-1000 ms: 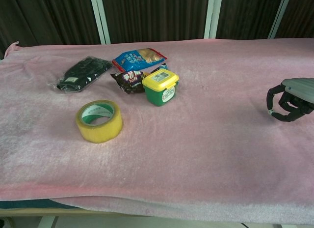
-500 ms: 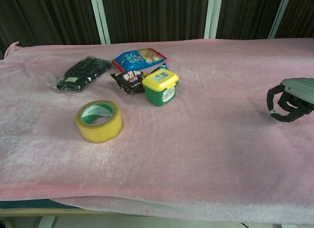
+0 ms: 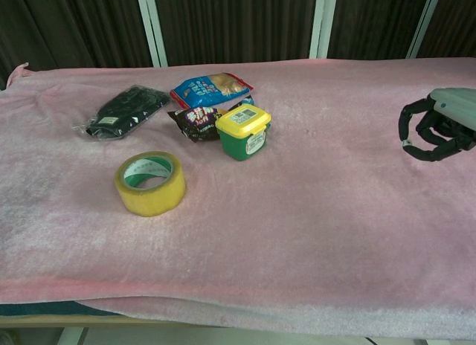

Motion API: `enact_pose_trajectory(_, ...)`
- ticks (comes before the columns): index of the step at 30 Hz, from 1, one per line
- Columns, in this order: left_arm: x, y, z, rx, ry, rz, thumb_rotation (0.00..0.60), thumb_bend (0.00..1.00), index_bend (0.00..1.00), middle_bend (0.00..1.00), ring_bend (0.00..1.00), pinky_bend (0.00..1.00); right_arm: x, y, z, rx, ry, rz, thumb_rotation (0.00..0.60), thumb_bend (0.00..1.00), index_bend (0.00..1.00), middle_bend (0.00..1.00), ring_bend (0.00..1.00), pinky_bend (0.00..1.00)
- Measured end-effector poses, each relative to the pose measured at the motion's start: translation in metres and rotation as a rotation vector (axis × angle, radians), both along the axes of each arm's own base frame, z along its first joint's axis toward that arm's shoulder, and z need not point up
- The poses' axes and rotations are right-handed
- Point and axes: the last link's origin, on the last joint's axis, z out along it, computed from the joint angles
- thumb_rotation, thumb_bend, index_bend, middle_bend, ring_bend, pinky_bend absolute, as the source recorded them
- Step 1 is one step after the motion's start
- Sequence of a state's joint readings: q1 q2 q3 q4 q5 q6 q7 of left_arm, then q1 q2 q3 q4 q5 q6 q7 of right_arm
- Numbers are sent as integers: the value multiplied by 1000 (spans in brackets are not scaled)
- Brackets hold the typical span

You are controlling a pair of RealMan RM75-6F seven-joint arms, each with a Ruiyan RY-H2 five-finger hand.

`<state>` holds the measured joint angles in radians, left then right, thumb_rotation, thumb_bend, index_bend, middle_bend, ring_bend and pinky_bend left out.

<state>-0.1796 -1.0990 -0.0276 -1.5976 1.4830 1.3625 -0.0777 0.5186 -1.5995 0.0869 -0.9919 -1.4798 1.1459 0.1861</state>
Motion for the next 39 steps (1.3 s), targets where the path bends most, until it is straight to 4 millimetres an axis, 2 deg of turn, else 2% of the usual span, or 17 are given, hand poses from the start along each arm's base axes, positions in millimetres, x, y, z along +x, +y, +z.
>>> enact_pose_trajectory(2,1,0,0,-1,2,-4,600,389,281,241,184,352,14,5,6,-14,-8,30,600,492,769,985,1000,1000)
enact_pose_trajectory(4,1,0,0,0,1,-3,600,389,281,241,184,352,32,11,13,-38,-28,65,600,447,691,985,1000,1000)
enact_pose_trajectory(7,0,0,1,3,-2,1,600,389,281,240,184,352,53,19,27,-73,-87,106,600,190,468,985,1000,1000)
enact_pose_trajectory(10,0,0,1,4,-3,2,600,389,281,241,184,352,61,24,45,-104,-135,131,600,109,371,985,1000,1000)
enact_pose_trajectory(14,0,0,0,1,0,0,600,389,281,241,184,352,57,24,47,-110,-168,134,600,49,324,985,1000,1000)
enact_pose_trajectory(19,0,0,0,-1,3,1,600,389,281,241,184,352,45,22,47,-109,-195,124,600,40,332,985,1000,1000)
enact_pose_trajectory(25,1,0,-1,-4,6,-2,600,389,280,241,184,352,37,26,47,-124,-142,116,600,40,500,985,1000,1000)
enact_pose_trajectory(30,0,-1,0,0,3,-1,600,389,280,241,184,352,25,29,50,-143,-86,97,600,40,590,985,1000,1000)
enact_pose_trajectory(36,-1,-1,2,8,0,6,600,389,280,241,184,352,8,39,56,-172,-7,58,600,40,612,985,1000,1000)
enact_pose_trajectory(39,-1,-1,2,10,0,5,600,389,281,241,184,352,-1,50,62,-201,30,36,600,40,609,985,1000,1000)
